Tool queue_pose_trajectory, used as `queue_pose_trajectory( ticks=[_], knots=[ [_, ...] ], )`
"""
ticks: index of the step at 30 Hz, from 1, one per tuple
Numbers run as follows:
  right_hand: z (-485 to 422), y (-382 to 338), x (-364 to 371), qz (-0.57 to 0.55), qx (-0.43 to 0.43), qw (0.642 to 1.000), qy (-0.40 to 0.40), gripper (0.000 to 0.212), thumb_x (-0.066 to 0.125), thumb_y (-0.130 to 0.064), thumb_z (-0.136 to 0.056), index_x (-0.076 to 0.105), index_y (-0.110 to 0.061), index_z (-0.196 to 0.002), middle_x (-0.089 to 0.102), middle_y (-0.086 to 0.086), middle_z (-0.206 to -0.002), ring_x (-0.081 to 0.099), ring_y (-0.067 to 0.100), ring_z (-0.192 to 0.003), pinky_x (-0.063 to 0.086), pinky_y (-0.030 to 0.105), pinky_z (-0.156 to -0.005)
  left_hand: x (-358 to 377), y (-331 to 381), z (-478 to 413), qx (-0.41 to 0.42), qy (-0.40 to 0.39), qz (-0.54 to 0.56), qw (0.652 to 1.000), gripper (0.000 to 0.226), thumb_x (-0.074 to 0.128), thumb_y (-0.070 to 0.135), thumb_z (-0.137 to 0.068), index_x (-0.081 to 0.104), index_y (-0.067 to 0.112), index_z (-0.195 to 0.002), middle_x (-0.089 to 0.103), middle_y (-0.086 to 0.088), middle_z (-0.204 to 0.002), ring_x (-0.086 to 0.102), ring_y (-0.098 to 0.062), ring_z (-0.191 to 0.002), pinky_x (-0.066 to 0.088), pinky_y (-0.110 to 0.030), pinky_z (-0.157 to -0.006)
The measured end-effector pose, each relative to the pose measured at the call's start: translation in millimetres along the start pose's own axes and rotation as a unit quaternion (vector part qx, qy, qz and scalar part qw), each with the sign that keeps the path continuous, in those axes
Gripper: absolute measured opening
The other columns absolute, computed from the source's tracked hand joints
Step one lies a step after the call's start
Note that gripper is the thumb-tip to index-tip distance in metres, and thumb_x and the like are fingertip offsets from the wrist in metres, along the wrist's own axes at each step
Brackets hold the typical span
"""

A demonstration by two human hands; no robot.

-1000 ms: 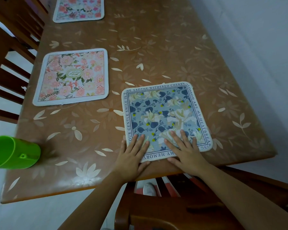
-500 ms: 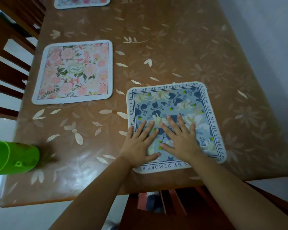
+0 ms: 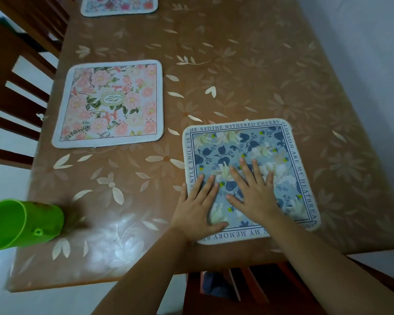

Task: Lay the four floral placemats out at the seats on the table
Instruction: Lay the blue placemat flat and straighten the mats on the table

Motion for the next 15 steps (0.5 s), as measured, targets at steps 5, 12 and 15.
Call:
queue_pose_trajectory(
  ticks=[5, 12, 15],
  knots=[
    [34, -38, 9, 0.019, -0.036, 0.999, -0.032, 0.078, 0.004, -0.073, -0.079, 0.004, -0.027, -0.142, 0.002, 0.011, -0.153, -0.005, 0.039, -0.138, 0.002, 0.063, -0.105, 4, 2, 42, 0.010, -0.009, 0.040, 0.999, 0.091, 0.040, 0.070, -0.076, 0.005, 0.021, -0.144, -0.002, 0.002, -0.152, -0.007, -0.028, -0.139, -0.006, -0.061, -0.105],
    [62, -93, -25, 0.008, -0.024, 0.999, -0.032, 0.073, 0.044, -0.059, -0.083, 0.024, -0.019, -0.141, 0.025, 0.006, -0.150, 0.018, 0.023, -0.138, 0.019, 0.046, -0.109, -30, -45, 118, -0.048, 0.013, 0.101, 0.994, 0.067, 0.042, 0.050, -0.087, 0.016, 0.025, -0.144, 0.006, 0.003, -0.154, -0.006, -0.016, -0.141, -0.005, -0.042, -0.111],
    [72, -146, -65, -0.016, -0.062, 0.997, 0.046, 0.059, 0.057, -0.047, -0.082, 0.046, -0.013, -0.129, 0.047, 0.009, -0.136, 0.039, 0.026, -0.127, 0.030, 0.048, -0.102, -78, -58, 157, -0.039, 0.104, 0.078, 0.991, 0.057, 0.059, 0.032, -0.082, 0.043, 0.013, -0.133, 0.038, -0.011, -0.144, 0.028, -0.030, -0.135, 0.021, -0.049, -0.107]
  ],
)
Point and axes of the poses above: each hand's wrist, its own z-axis away from the middle knuckle, its own x-axis out of the palm, y = z × x, the point moved 7 cm from there along -z, towards the middle knuckle
